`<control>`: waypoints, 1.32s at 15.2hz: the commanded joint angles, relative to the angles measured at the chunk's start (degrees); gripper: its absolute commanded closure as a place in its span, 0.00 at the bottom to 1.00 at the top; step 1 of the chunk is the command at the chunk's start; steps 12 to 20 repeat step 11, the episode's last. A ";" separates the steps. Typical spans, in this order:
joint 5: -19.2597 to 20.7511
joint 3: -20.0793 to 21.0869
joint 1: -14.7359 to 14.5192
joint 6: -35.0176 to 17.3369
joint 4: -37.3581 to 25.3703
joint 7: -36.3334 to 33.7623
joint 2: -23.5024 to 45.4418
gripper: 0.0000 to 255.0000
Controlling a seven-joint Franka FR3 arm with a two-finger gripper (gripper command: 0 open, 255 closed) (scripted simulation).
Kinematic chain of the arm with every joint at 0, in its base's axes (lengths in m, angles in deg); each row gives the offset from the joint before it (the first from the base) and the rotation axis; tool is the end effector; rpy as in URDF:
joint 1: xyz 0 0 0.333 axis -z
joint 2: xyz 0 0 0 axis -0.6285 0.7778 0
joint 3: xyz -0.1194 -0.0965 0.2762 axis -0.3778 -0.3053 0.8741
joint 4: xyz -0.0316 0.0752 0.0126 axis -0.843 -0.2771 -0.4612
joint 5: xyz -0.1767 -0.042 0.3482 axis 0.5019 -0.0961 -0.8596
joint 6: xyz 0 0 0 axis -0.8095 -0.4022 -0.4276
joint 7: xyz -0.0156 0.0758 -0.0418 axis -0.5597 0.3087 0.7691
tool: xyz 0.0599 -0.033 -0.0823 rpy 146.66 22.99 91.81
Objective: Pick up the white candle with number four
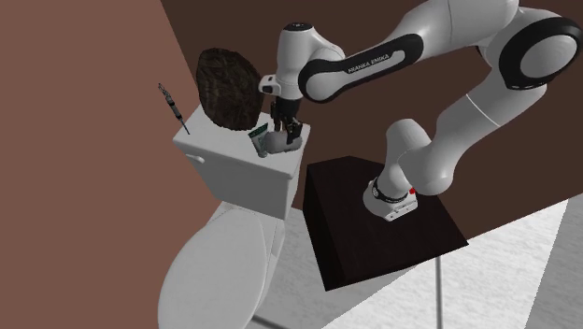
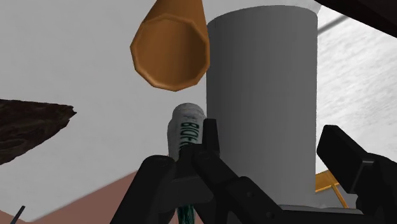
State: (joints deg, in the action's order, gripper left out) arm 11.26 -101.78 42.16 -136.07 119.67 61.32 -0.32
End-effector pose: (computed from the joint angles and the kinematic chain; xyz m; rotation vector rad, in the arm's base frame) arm 0.3394 -0.2313 0.4421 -2.9763 -0.5841 -0.2851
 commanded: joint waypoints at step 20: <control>0.02 1.92 0.13 8.22 -6.12 -1.63 -2.26 1.00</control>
